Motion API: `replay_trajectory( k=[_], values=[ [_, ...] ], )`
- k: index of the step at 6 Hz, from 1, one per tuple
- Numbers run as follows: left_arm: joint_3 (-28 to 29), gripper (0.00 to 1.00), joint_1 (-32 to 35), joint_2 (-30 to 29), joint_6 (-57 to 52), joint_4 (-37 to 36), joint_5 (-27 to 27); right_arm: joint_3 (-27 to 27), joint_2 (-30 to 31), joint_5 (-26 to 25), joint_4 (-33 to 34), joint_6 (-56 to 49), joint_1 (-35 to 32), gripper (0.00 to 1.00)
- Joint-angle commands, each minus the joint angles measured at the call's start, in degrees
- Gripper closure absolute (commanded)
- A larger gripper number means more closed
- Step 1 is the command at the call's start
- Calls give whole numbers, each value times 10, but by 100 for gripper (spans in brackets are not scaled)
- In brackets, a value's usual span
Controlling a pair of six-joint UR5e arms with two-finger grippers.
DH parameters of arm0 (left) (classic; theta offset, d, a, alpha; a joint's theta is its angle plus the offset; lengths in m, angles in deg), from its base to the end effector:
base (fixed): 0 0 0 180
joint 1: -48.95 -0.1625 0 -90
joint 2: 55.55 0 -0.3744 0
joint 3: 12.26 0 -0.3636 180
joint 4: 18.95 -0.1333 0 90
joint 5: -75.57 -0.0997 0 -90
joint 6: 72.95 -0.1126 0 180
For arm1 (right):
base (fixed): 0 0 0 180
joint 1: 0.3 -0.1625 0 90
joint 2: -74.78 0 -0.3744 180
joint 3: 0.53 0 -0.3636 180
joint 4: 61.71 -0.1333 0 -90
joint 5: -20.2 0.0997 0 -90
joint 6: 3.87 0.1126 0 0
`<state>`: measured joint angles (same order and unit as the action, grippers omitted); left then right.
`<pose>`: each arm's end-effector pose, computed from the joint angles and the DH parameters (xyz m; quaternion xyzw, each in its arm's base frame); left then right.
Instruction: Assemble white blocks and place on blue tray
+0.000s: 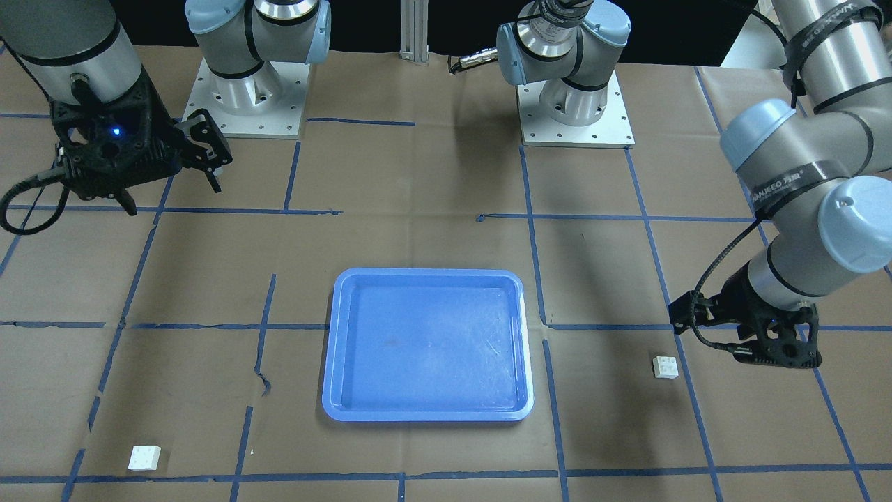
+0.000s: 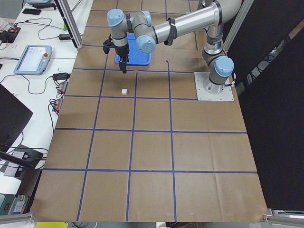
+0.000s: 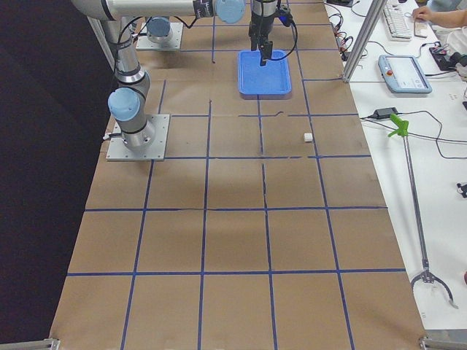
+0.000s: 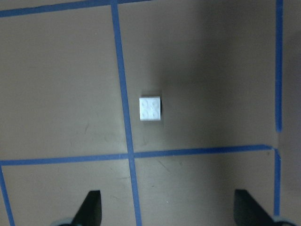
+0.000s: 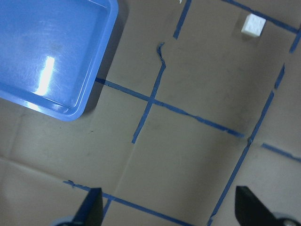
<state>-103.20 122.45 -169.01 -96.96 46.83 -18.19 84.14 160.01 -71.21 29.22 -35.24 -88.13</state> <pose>0.0439 -0.5914 0.2431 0.0655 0.9973 0.0128 0.0302 0.1116 -0.5019 0.4292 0.2519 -0.9676 0.0089 0.0155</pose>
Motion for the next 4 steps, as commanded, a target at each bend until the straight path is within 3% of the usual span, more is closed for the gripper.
replay_trajectory(
  k=[1,2,3,4],
  values=[
    [-24,1,-9,-97,-24,-116,3,-9,-33,2,39,-299,27,0],
    [-27,1,-9,-107,-24,-113,3,-20,-45,8,39,-430,73,0],
    [-28,2,-8,-106,-24,-106,4,-60,-94,10,38,-579,104,0],
    [-39,3,-6,-92,-25,-104,4,-141,-166,10,30,-698,114,0]
  ],
)
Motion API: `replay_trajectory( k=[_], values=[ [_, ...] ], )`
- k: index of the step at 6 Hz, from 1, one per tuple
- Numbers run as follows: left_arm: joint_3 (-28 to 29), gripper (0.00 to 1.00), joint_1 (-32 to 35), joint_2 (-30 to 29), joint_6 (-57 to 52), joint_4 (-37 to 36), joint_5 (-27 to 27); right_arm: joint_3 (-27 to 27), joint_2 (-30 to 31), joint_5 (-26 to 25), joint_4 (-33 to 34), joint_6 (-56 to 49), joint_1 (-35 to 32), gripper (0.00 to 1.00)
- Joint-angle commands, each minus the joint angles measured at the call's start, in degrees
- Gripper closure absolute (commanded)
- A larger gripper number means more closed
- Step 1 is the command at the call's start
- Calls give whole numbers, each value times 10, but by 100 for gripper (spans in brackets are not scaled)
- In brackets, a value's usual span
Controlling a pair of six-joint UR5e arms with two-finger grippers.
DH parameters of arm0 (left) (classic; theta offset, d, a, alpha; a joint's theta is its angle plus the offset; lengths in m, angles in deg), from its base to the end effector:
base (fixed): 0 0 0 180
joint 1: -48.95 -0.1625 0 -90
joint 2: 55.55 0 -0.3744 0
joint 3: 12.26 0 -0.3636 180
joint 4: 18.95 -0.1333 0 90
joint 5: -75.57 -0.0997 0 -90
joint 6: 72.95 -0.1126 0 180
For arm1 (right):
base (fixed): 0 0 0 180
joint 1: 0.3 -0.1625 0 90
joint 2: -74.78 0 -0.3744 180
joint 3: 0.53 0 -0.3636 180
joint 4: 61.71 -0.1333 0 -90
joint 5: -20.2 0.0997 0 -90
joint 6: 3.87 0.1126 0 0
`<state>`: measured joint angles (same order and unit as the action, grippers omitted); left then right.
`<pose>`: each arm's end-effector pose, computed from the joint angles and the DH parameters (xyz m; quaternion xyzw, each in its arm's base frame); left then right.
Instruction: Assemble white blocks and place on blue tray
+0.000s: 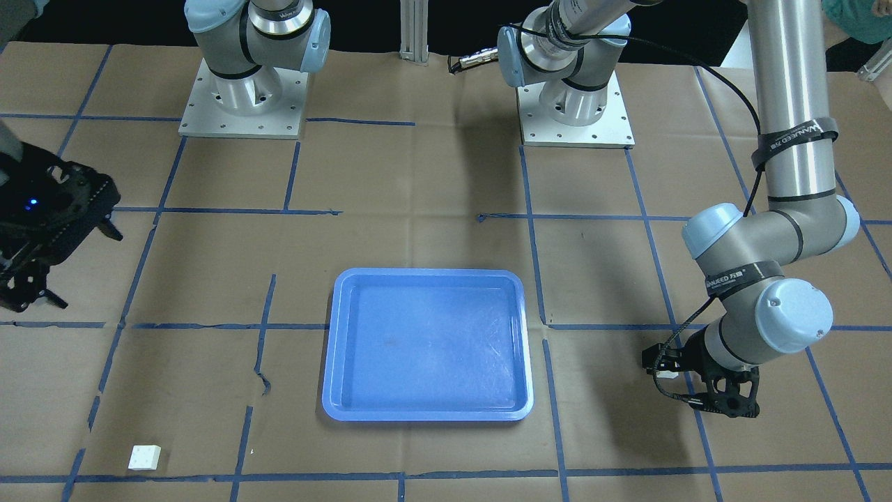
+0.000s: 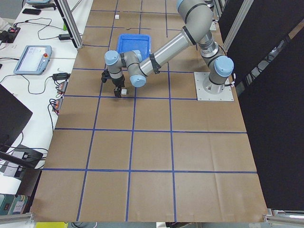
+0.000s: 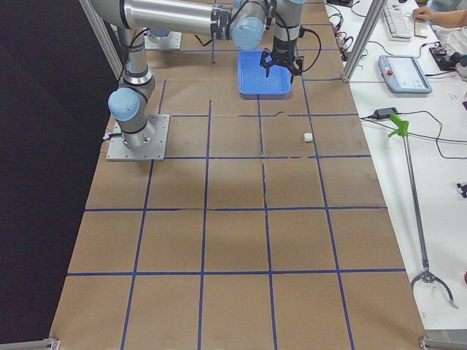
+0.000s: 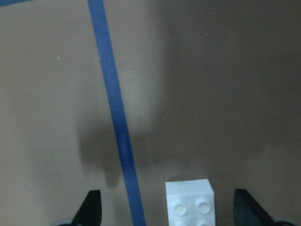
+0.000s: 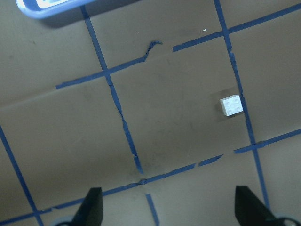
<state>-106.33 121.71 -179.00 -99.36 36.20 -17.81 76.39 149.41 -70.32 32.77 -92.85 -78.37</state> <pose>0.0536 -0.6002 0.1365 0.0806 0.9960 0.0326 0.0187 0.0123 -0.5816 0.4003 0.6227 -0.7822 0.0087 0.0176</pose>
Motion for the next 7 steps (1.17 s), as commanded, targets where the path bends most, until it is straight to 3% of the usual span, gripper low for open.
replay_trajectory(
  k=[1,2,3,4,5,6,7],
  values=[
    [-17,15,2,8,-1,2,0,-152,-132,3,-24,-197,19,0],
    [-24,36,2,8,-1,2,0,-200,-177,43,-50,-246,22,0],
    [-23,63,2,11,-1,3,-1,-202,-192,98,-55,-274,46,0],
    [-20,82,2,14,0,10,-1,-201,-210,149,-54,-298,60,0],
    [-10,94,2,20,-1,12,-1,-199,-237,224,-58,-304,79,0],
    [-8,95,11,29,-6,7,0,-199,-269,288,-60,-304,97,0],
    [-18,95,60,52,-49,7,0,-198,-298,329,-59,-313,111,0]
  ],
)
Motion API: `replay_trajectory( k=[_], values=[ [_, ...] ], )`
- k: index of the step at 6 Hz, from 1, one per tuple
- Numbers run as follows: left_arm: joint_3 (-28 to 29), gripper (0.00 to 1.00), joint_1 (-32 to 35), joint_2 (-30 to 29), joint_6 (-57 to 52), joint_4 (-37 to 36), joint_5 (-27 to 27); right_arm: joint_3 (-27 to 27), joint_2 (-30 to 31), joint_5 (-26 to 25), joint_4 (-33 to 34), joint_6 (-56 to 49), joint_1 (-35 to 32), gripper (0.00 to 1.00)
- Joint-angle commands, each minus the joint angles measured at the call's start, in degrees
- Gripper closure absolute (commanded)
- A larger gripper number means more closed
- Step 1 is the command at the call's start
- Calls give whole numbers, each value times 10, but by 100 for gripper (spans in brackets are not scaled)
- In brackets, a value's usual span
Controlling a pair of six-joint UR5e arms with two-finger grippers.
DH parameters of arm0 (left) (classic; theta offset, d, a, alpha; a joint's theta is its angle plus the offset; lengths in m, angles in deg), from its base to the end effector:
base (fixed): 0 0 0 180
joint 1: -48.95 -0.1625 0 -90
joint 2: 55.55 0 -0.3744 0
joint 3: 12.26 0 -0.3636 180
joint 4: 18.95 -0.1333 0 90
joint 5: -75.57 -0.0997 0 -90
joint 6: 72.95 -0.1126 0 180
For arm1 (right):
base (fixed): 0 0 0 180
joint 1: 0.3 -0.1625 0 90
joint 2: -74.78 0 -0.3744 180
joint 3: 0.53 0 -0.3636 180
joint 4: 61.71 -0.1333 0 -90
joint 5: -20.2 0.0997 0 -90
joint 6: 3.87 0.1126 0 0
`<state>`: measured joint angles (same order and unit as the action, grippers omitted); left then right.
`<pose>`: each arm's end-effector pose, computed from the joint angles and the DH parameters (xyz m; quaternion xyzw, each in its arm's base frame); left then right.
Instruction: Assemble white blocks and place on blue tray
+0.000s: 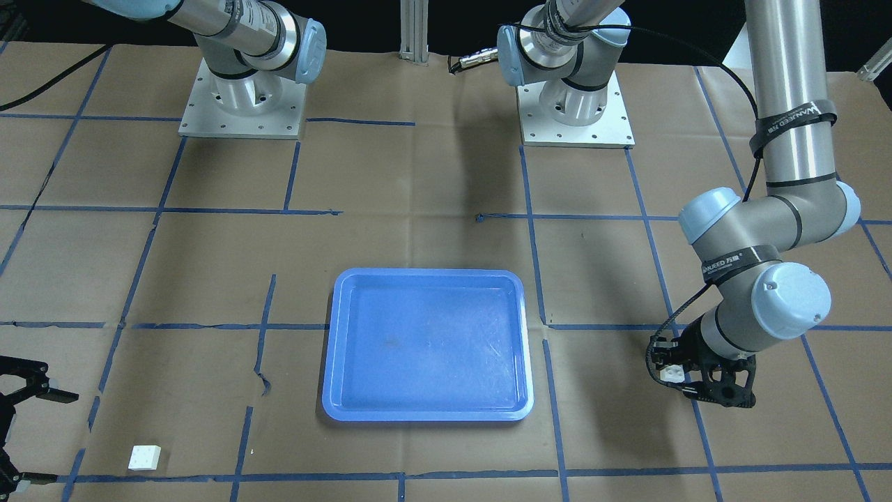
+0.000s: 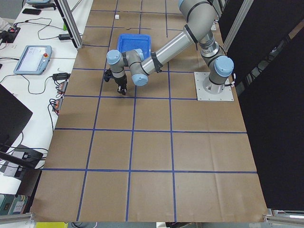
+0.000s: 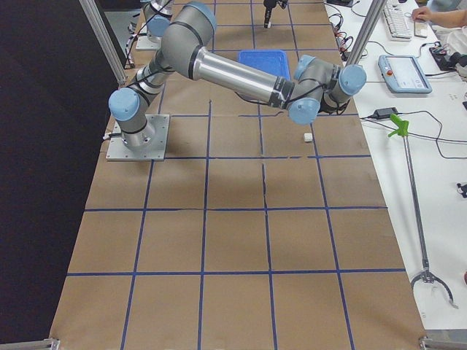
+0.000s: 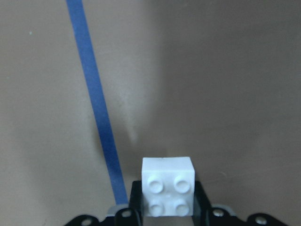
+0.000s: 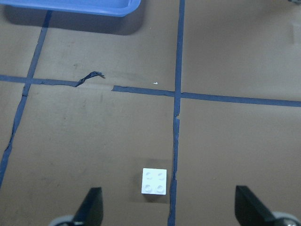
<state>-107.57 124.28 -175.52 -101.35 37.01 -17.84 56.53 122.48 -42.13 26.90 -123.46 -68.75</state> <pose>0.0247 -0.5942 0.1623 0.1198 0.9923 0.0210 0.0237 -0.0809 -0.7100 0.2637 -0.7151 0.6509 -0.1943 0.1650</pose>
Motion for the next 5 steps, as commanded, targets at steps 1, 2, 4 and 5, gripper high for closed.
replay_trajectory(
  k=[1,2,4,5],
  values=[
    [3,95,118,24,-56,-3,1,1,-56,88,4,-28,27,0],
    [4,95,181,20,-65,-3,1,1,-80,116,8,-28,28,0],
    [0,95,303,11,-151,-16,0,2,-110,119,12,-31,28,0],
    [4,95,320,8,-181,-18,1,7,-116,117,12,-33,28,0]
  ],
)
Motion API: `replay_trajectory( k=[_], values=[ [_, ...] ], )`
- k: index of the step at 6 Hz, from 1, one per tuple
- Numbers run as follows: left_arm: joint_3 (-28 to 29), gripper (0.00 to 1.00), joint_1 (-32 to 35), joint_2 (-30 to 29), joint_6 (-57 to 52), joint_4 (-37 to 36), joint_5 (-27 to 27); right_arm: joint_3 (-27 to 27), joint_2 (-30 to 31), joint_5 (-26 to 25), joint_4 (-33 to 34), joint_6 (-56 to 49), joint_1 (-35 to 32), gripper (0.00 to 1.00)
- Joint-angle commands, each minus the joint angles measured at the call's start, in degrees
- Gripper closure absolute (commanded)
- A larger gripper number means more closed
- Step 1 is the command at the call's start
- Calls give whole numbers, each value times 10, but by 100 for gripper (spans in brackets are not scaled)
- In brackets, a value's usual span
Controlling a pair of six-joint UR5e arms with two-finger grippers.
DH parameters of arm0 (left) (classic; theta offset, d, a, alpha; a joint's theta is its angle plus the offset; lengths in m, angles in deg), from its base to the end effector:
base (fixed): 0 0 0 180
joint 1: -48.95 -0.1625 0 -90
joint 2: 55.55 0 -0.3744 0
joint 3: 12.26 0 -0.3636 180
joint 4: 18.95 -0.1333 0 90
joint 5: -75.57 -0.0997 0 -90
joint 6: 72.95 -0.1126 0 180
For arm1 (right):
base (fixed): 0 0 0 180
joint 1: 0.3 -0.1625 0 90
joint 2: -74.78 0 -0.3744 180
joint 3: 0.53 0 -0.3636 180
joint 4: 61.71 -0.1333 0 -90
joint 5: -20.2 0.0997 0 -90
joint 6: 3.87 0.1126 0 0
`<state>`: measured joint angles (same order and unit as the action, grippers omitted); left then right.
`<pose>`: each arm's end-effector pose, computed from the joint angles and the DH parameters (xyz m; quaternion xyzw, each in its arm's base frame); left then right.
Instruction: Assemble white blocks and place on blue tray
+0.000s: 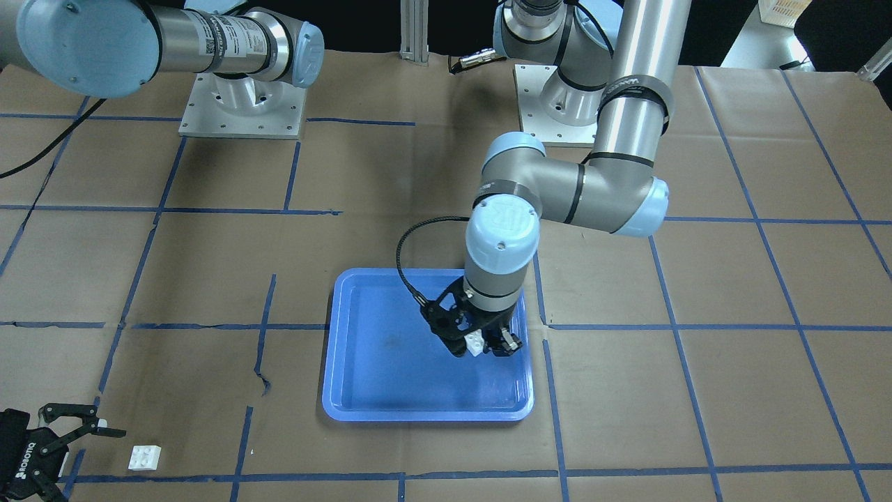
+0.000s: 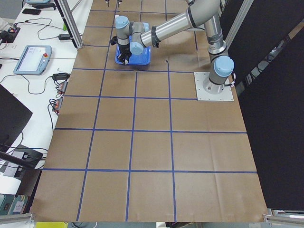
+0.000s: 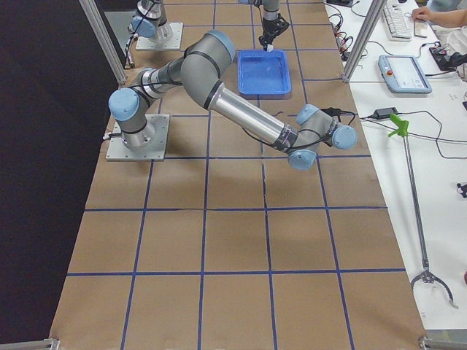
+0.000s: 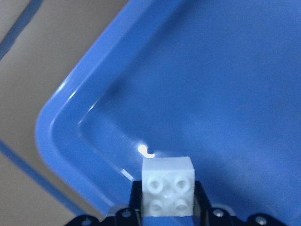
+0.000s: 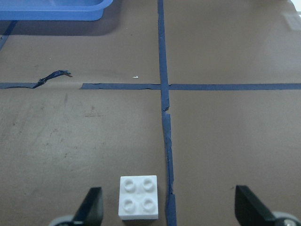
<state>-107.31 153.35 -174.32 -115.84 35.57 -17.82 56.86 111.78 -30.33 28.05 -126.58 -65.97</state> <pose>-0.2682 -0.5353 0.1788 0.4787 0.8773 -0.0068 0.0322 -0.1027 -0.7245 0.1447 -0.6614 0.6510 -0.2708 0.2559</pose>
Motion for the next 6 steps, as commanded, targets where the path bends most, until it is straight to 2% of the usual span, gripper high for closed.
replay_trajectory(
  k=[1,2,3,4,5,6],
  values=[
    [-10,94,30,-8,-182,-5,1,15,-9,-2,0,-15,0,0],
    [-10,94,30,-8,-247,-6,1,21,-9,-3,-1,-17,0,0],
    [-11,93,30,-12,-247,-5,34,25,-8,-4,-3,-17,0,0],
    [-10,92,30,-20,-248,-4,43,39,-7,-4,-2,-18,0,0],
    [-12,90,30,-26,-248,-3,42,43,-4,-4,0,-17,0,10],
    [-13,84,30,-36,-248,-4,38,43,-3,-4,0,-18,0,30]
  ],
)
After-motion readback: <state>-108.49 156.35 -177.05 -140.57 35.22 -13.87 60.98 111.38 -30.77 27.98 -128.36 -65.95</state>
